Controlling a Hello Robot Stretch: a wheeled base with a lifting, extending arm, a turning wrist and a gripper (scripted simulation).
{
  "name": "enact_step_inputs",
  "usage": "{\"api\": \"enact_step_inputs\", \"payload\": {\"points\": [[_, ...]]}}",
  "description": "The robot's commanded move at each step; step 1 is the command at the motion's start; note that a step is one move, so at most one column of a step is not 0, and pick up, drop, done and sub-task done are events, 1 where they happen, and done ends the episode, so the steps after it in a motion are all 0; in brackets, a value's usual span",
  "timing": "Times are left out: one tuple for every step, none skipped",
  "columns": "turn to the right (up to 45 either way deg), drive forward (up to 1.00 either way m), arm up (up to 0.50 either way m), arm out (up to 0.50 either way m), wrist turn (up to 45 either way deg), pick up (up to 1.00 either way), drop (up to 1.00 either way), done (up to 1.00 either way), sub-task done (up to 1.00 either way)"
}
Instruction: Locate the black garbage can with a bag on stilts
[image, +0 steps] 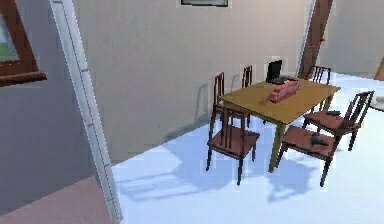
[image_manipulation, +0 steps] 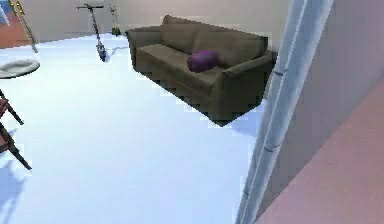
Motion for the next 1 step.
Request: {"api": "enact_step_inputs", "payload": {"points": [[36.0, 0.0, 0.0, 0.0, 0.0, 0.0, 0.0, 0.0, 0.0]]}}
